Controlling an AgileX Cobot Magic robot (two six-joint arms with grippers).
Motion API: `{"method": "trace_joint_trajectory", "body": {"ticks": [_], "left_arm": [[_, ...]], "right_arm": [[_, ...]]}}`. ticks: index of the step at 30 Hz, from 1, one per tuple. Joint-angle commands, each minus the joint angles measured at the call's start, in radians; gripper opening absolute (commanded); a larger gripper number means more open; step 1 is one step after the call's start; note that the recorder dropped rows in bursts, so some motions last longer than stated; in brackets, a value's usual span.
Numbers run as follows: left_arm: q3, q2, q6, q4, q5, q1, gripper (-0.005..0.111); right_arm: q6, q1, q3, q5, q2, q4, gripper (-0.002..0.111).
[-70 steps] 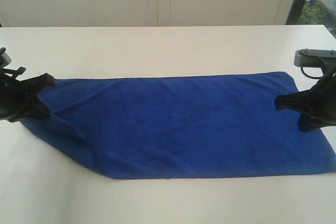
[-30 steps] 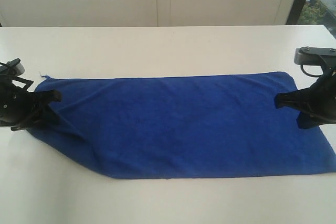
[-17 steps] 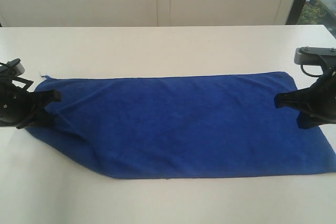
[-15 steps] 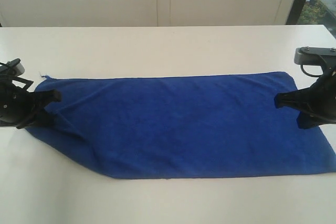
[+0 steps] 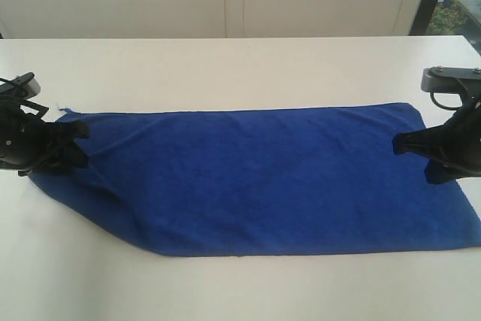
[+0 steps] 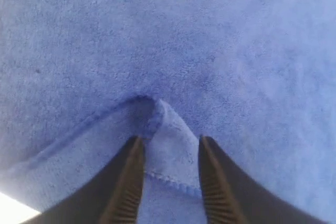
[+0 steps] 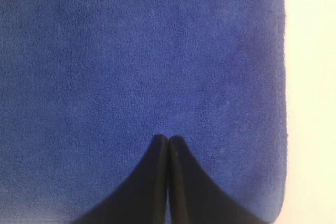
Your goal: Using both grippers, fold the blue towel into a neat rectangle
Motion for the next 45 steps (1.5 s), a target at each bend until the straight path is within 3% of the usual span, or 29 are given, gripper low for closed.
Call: {"method": "trace_joint_trajectory", "body": {"ticks": [1,6,17,23,29,39,45], "left_arm": [[-0.003,0.023,0.006,-0.014,0.026,0.003,0.044],[-0.003,0.036,0.026,-0.011,0.018,0.003,0.041],[-0.003,0.054,0.026,-0.011,0.020,0.003,0.000],[-0.004,0.043,0.026,-0.011,0.019,0.003,0.000],[-0.030,-0.077,0.026,-0.008,0.056,0.003,0.000],[-0.031,-0.215,-0.036,0.131,0.212,0.003,0.000],[-0.021,-0.220,-0.068,0.206,0.212,0.003,0.000]], "right_arm": [[-0.011,-0.006,-0.008,-0.012,-0.008,-0.001,0.000],[-0.011,-0.006,-0.008,-0.012,-0.008,-0.001,0.000],[-0.011,-0.006,-0.008,-0.012,-0.008,-0.001,0.000],[-0.011,-0.006,-0.008,-0.012,-0.008,-0.001,0.000],[-0.011,-0.006,-0.008,-0.012,-0.008,-0.001,0.000],[-0.011,-0.006,-0.008,-0.006,-0.008,-0.001,0.000],[-0.011,-0.006,-0.008,-0.004,-0.008,-0.001,0.000]]}}
